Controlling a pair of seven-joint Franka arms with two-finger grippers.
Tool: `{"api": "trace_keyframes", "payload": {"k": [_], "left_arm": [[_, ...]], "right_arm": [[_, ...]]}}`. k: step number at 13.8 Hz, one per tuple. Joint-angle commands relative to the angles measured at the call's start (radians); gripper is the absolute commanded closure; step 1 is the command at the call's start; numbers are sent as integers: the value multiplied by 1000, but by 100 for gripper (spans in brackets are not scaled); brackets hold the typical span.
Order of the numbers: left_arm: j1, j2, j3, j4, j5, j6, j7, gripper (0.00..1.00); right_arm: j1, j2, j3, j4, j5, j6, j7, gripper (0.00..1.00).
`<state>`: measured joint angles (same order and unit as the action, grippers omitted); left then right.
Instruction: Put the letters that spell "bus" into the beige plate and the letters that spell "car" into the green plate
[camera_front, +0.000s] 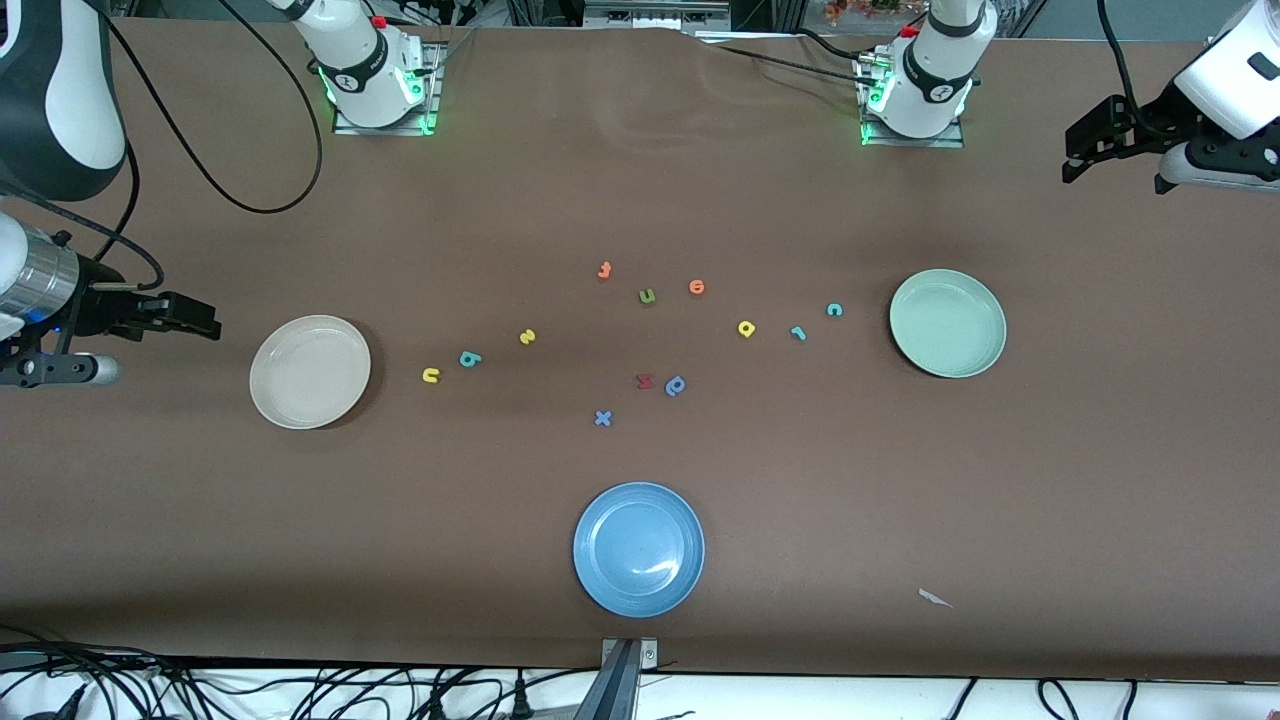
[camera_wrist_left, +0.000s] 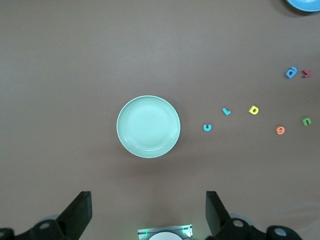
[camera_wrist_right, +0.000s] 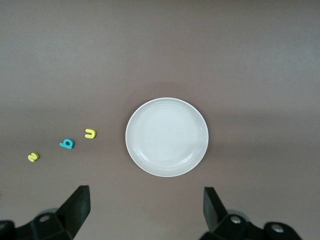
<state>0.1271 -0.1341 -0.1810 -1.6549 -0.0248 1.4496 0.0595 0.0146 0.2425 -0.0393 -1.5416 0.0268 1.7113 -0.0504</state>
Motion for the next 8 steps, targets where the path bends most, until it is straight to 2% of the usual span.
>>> {"api": "trace_keyframes", "payload": {"k": [1,8], "left_arm": [[2,8,3,21,-3,-12,0,0],[2,8,5,21,-4,-14,-1,0]], "right_arm": [[-2,11,6,25,-5,-7,9,0],[-1,9,6,23,-4,-16,9,0]]}}
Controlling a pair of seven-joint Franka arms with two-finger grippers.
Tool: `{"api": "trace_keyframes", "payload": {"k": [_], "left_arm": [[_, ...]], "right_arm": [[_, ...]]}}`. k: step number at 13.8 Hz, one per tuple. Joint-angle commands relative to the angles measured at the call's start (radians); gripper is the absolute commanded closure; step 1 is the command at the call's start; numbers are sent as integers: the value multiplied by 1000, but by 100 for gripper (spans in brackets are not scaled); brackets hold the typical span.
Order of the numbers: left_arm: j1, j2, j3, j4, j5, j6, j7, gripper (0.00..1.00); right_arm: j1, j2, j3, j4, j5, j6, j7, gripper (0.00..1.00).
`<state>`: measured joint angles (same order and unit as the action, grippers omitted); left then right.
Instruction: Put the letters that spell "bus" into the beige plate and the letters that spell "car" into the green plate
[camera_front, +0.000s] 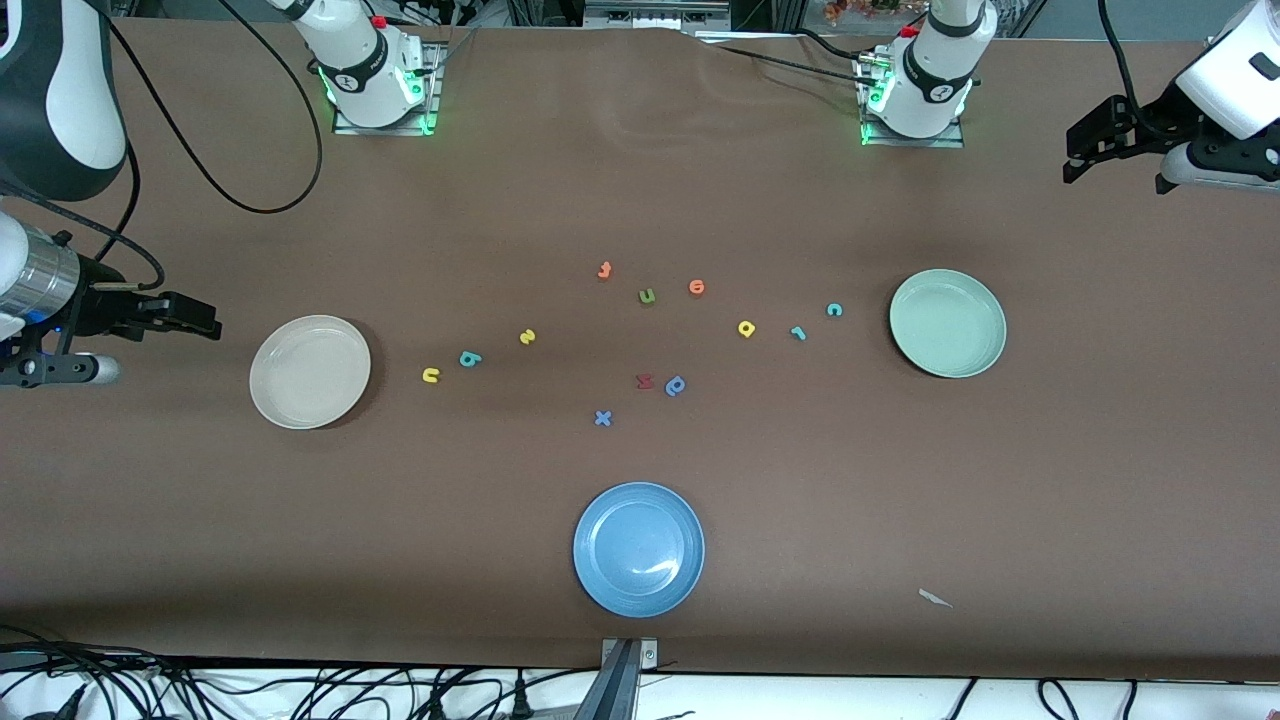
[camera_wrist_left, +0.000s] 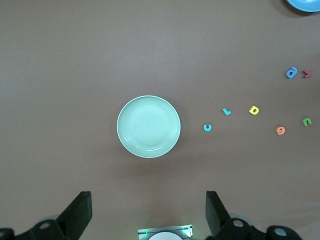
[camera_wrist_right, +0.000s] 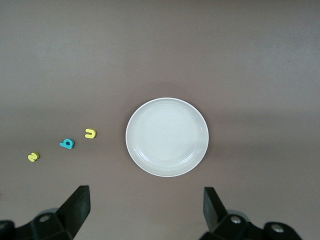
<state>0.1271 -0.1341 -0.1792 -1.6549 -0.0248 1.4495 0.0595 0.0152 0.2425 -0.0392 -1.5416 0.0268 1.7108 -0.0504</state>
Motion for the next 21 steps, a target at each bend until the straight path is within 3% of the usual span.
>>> {"api": "trace_keyframes", "payload": {"k": [1,12,16,21], "left_arm": [[2,8,3,21,-4,-14,-1,0],[-14,25,-11,26,-18,-12,3,0],[-12,22,-77,24,-14,-37,-1,0],[-11,25,-77,26,-14,-54,-1,0]], "right_arm": [[-1,9,5,23,-4,-16,9,0],[-4,9,5,20,-4,-17,9,0],[-4,9,5,21,-7,-17,9,0],[-4,3,4,21,-8,-45,9,0]]}}
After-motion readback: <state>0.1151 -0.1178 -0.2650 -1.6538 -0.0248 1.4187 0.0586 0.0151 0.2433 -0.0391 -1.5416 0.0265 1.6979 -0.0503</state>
